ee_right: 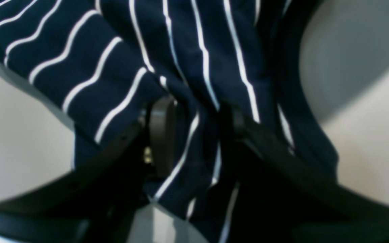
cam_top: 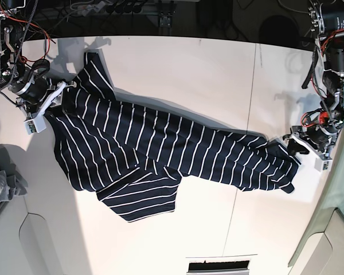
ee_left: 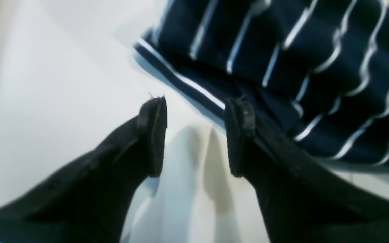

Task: Layout the t-shirt on the table in an organized manner, then fold the t-shirt properly
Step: 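Lower the shirt end and open the left gripper to release it, then regrasp the shirt end with the left gripper and drag it outward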

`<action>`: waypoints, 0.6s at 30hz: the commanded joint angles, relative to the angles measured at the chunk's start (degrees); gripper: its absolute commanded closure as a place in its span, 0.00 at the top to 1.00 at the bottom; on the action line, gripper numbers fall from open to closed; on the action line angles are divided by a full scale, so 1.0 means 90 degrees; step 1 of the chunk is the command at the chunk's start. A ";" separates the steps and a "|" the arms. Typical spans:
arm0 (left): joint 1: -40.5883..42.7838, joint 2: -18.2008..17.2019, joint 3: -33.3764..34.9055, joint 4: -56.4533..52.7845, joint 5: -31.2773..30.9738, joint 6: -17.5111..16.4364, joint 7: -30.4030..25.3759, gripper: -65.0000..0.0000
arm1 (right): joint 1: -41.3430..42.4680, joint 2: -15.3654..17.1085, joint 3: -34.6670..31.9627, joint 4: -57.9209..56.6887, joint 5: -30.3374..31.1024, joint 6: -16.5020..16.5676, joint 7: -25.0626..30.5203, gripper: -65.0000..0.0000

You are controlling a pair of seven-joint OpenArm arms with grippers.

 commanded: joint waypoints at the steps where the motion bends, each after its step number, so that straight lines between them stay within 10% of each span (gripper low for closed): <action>1: -0.0114 -0.0119 0.0051 0.0039 0.0005 -0.0002 -0.0172 0.47 | 0.0053 0.0087 0.0049 0.0087 0.0100 0.0005 0.0119 0.35; 18: -0.0274 0.0389 0.0733 0.0029 0.1005 0.0102 -0.0287 0.38 | 0.0053 0.0087 0.0049 0.0087 0.0100 0.0005 0.0100 0.35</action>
